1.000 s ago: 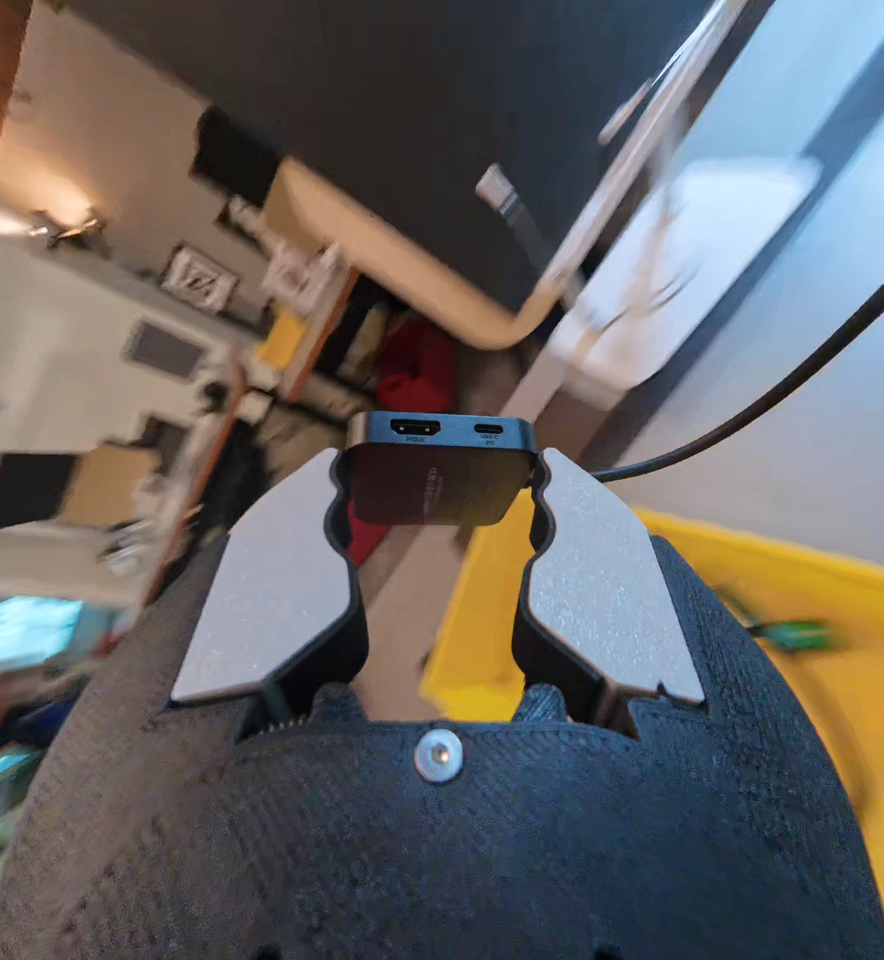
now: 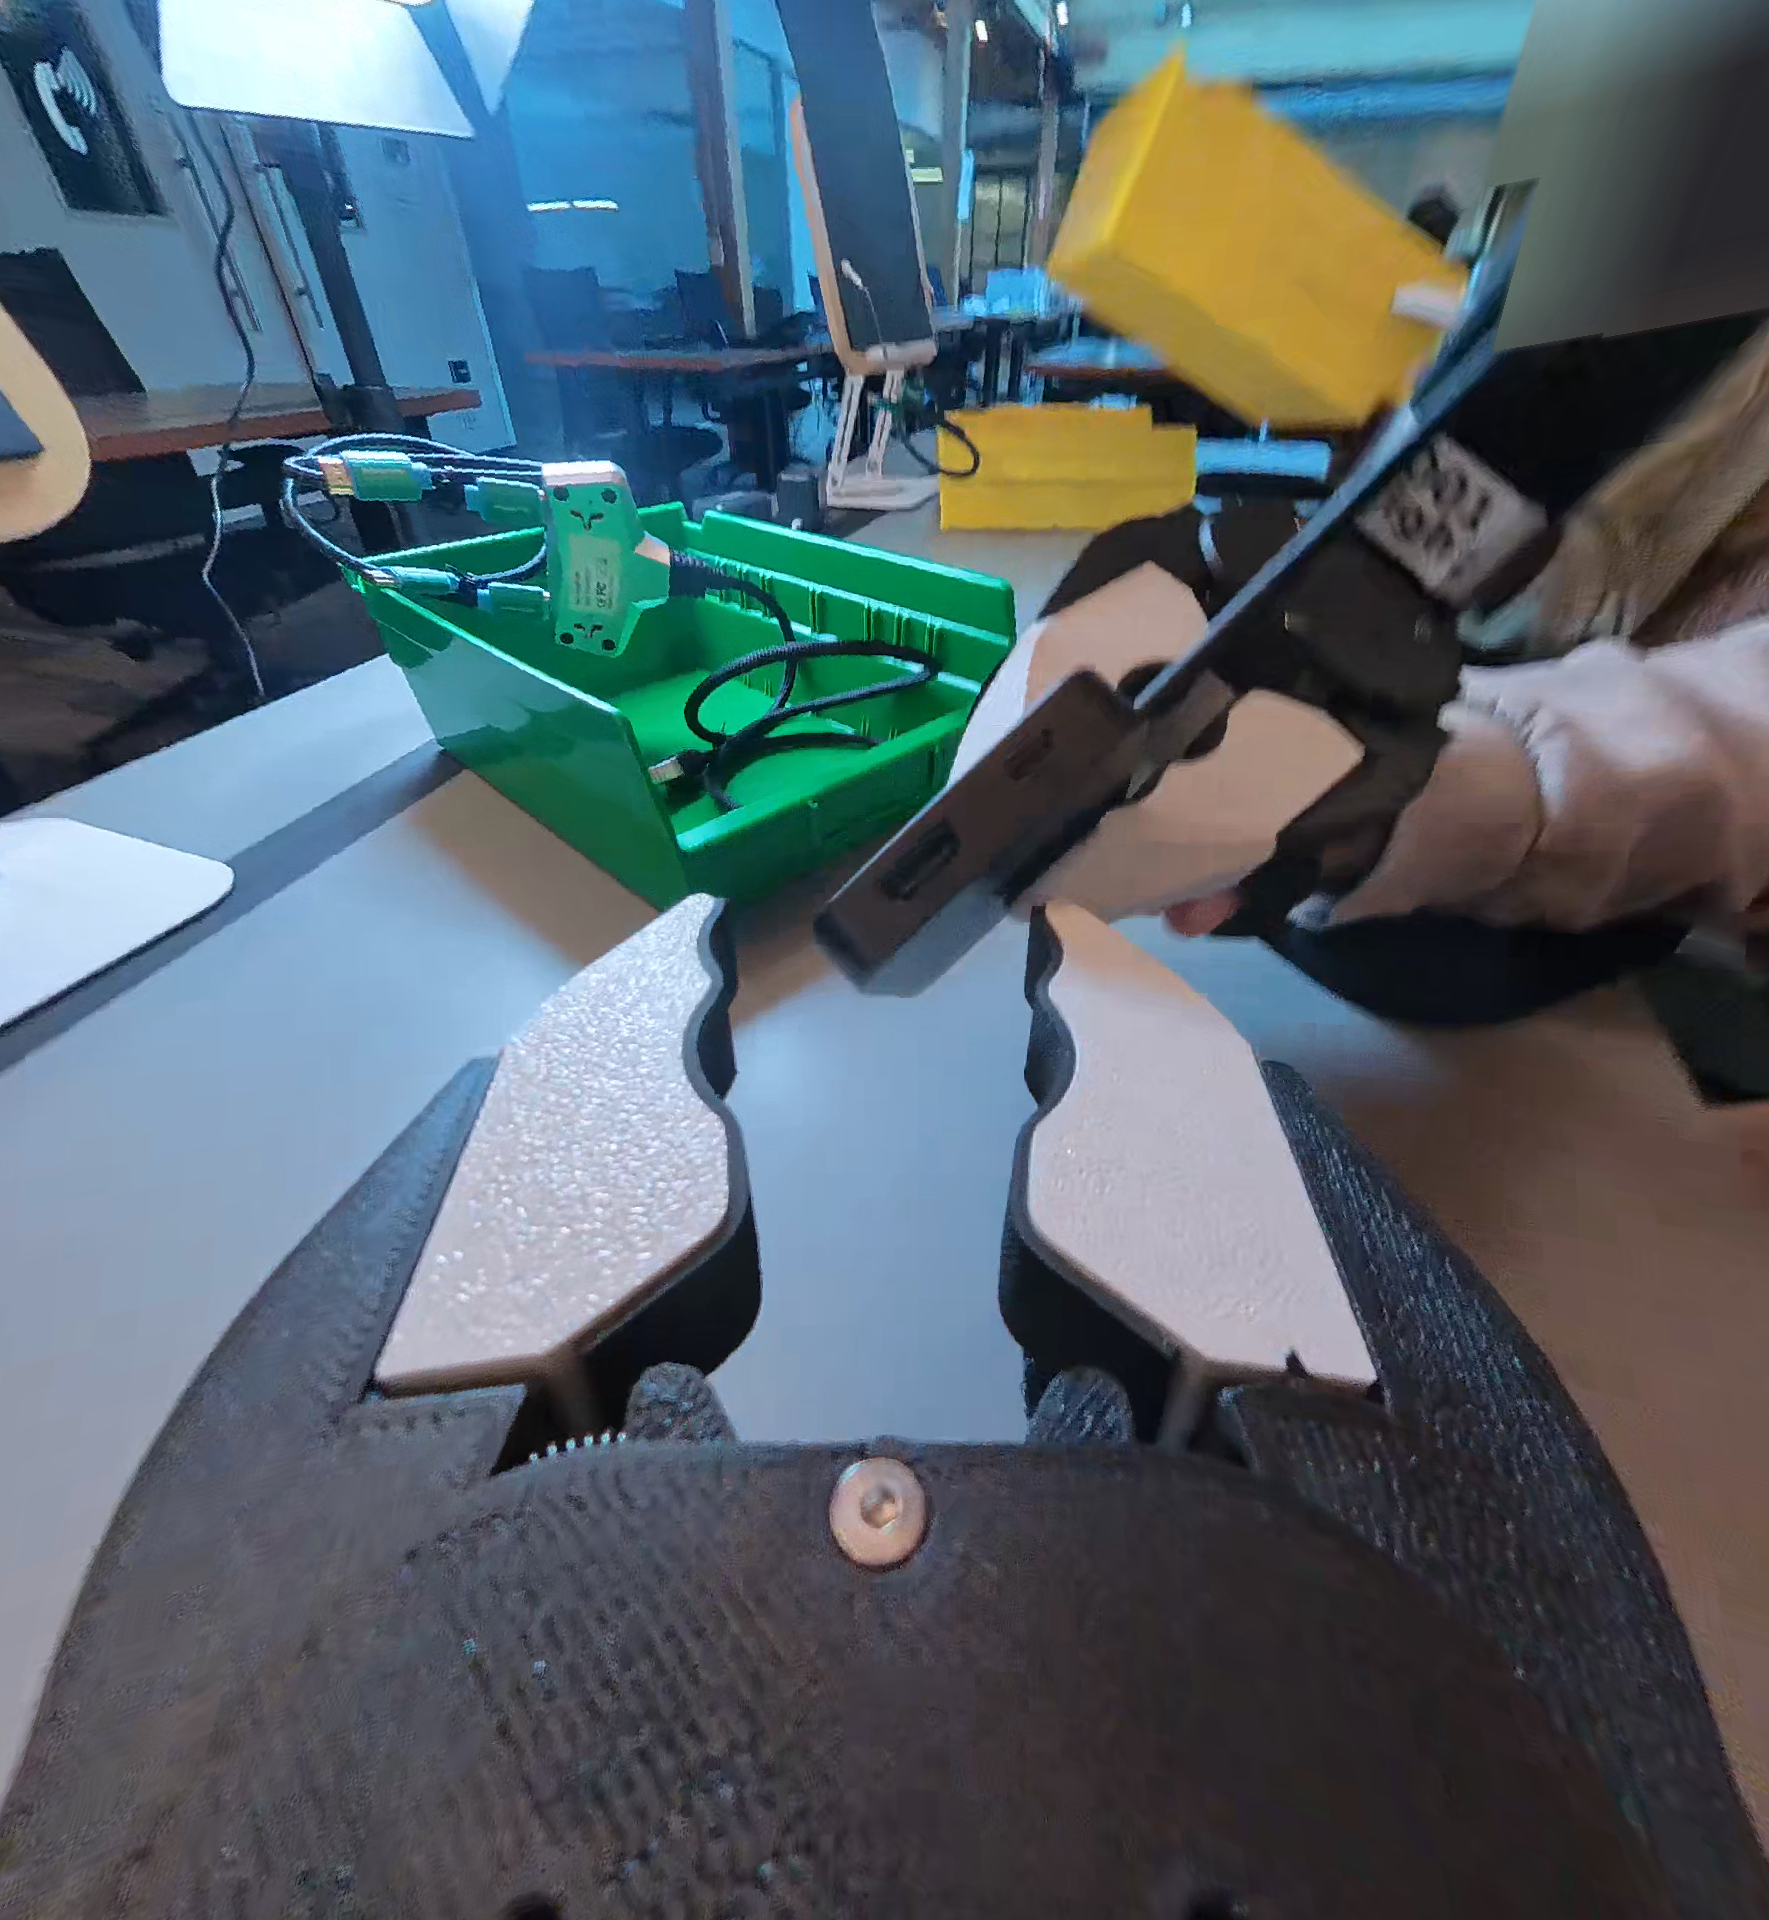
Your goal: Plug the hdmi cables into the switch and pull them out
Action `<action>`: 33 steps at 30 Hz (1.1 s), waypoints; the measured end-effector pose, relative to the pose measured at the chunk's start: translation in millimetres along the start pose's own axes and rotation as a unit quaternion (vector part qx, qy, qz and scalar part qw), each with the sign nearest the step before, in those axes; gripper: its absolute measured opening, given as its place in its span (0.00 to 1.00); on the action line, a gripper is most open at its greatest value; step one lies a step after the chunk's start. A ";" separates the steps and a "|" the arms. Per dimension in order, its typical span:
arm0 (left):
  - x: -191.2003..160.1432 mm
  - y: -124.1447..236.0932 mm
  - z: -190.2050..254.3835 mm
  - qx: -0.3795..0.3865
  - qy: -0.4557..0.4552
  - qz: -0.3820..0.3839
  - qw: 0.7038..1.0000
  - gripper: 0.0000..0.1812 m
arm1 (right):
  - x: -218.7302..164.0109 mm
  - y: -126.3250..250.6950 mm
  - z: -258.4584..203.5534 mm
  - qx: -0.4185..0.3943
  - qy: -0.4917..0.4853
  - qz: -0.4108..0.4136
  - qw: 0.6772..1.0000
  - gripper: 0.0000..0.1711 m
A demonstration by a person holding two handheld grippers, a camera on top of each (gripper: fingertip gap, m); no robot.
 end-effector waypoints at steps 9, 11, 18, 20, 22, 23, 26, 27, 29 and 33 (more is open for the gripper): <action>-4.7 -1.5 17.3 -0.044 -0.117 -0.041 0.991 0.11 | -9.2 3.5 1.1 0.133 -0.093 0.037 0.986 0.09; -6.8 -1.9 18.6 -0.060 -0.129 -0.053 0.988 0.09 | -9.9 1.8 -0.7 0.133 -0.089 0.029 0.987 0.11; -14.5 -1.7 17.5 -0.116 -0.133 -0.039 0.984 0.08 | -6.6 1.4 -7.0 0.156 -0.067 0.006 0.985 0.10; -16.1 -3.0 19.4 -0.107 -0.153 -0.053 0.981 0.08 | -8.4 0.4 -8.9 0.163 -0.056 -0.015 0.985 0.09; -18.2 -4.8 21.8 -0.091 -0.176 -0.067 0.978 0.08 | -11.0 -0.3 -10.5 0.164 -0.036 -0.032 0.985 0.09; -19.0 -5.5 22.2 -0.086 -0.180 -0.071 0.977 0.08 | -11.4 -0.1 -11.0 0.160 -0.025 -0.039 0.986 0.08; -18.8 -6.3 20.5 -0.077 -0.174 -0.061 0.980 0.09 | -7.8 1.3 -11.0 0.137 -0.005 -0.044 0.990 0.08; -17.8 -5.6 19.4 -0.074 -0.170 -0.051 0.981 0.10 | -6.1 2.5 -10.2 0.130 -0.005 -0.039 0.991 0.08; -15.3 -2.0 16.1 -0.065 -0.164 -0.034 0.984 0.10 | -3.2 8.0 -5.8 0.120 -0.015 -0.015 0.993 0.08; -10.7 6.8 6.3 -0.044 -0.145 -0.003 0.989 0.13 | -1.5 26.4 10.2 0.102 -0.061 0.076 0.990 0.08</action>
Point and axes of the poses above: each gripper's, where its closed fingertips meet, y back along the fingers, x out of its top, z = x × y across the jaws, the point moved 10 cm from there along y, back along the fingers, and after that the axes turned 12 degrees about -z, right-handed, at the moved point
